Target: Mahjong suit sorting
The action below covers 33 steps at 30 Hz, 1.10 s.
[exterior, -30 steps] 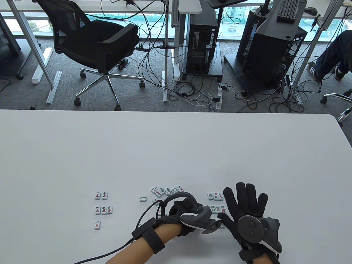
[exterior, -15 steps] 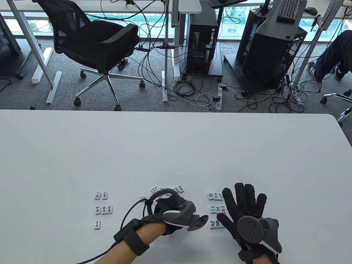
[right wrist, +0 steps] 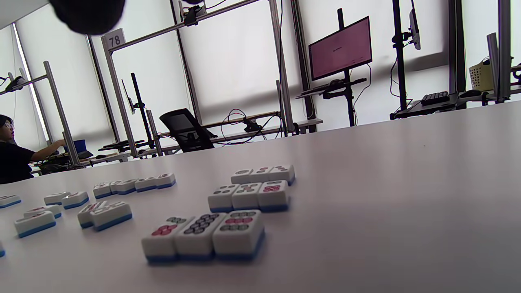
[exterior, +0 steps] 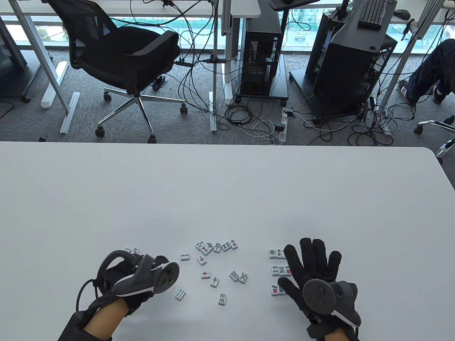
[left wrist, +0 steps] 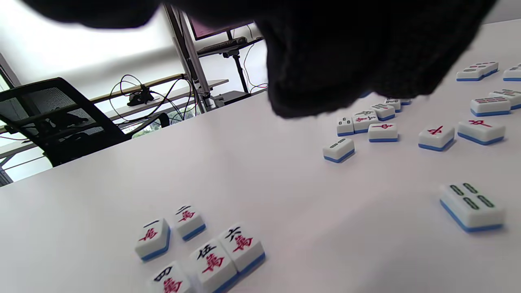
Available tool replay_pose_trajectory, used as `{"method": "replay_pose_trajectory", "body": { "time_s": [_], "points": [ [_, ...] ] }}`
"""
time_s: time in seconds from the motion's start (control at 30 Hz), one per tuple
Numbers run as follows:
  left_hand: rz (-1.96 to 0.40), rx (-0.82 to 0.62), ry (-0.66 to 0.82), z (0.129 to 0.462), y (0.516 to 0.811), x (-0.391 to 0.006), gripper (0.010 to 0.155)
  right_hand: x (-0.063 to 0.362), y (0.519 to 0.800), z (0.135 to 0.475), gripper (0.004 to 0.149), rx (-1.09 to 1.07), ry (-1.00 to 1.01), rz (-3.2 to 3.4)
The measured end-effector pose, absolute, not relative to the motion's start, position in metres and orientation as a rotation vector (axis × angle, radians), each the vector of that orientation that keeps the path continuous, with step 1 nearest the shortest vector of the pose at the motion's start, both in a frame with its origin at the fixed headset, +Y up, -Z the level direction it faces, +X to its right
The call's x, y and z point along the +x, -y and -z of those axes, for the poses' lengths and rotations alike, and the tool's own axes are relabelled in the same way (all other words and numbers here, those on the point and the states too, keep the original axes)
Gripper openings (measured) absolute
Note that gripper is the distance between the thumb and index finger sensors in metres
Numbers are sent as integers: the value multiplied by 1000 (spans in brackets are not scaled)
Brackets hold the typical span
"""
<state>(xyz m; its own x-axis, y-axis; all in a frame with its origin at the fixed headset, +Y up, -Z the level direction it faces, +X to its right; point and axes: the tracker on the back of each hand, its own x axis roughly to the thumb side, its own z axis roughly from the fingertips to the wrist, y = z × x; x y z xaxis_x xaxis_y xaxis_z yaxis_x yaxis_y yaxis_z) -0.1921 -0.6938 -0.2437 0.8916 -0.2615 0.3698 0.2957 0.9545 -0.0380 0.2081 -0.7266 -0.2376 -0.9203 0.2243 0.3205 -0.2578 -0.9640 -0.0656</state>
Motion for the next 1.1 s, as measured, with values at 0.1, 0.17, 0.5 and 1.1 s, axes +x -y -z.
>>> {"method": "replay_pose_trajectory", "body": {
  "time_s": [0.1,0.17,0.5,1.1],
  "points": [
    [311,-138,339,237,712,-206,60,206,728,237,76,465,146,-2863],
    [343,-164,325,234,723,-213,60,206,728,237,76,467,144,-2864],
    [406,-190,293,235,752,-227,60,204,728,237,76,470,125,-2872],
    [438,-120,301,233,740,-218,61,204,729,238,76,473,95,-2869]
  ]
}}
